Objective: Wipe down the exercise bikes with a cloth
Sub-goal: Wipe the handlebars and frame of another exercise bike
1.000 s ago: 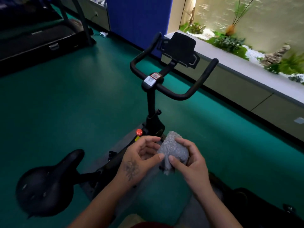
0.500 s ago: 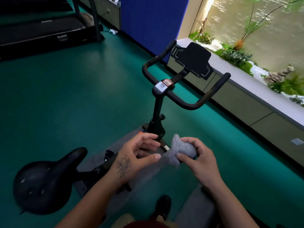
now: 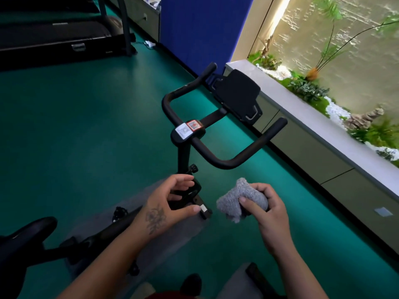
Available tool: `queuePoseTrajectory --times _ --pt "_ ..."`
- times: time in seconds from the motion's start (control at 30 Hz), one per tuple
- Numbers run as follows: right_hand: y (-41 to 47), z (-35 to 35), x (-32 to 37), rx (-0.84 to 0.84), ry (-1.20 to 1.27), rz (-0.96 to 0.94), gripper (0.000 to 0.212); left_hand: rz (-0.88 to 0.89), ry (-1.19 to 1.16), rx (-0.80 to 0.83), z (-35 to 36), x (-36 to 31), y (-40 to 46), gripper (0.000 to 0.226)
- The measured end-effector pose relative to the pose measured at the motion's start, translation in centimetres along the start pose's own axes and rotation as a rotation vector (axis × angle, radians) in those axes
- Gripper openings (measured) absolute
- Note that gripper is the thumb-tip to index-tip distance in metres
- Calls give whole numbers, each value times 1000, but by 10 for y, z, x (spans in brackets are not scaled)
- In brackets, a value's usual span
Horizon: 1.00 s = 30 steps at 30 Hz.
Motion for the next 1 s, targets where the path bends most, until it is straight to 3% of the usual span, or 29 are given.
queuePoseTrajectory --times 0.13,0.27,0.53,0.7,1.0 --pt "33 -30 -15 -5 39 17 20 17 62 -28 34 3 38 65" --pt "64 -51 -32 6 47 35 33 27 101 -117 52 4 65 66" --pt "108 -66 -53 -52 126 98 25 107 258 -218 33 9 95 75" --pt "116 -53 -52 -96 133 123 26 147 348 -244 9 14 110 79" --pt "127 20 -2 -24 121 29 28 128 273 -173 -42 26 125 78"
Point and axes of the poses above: each hand's wrist, its own y-axis towards the middle knuckle, its own z-axis out of the palm, x = y × z, the point moved 6 cm from there along y, towards the middle knuckle, and after that the axes turned 5 degrees about -y, right-handed, at the moved point
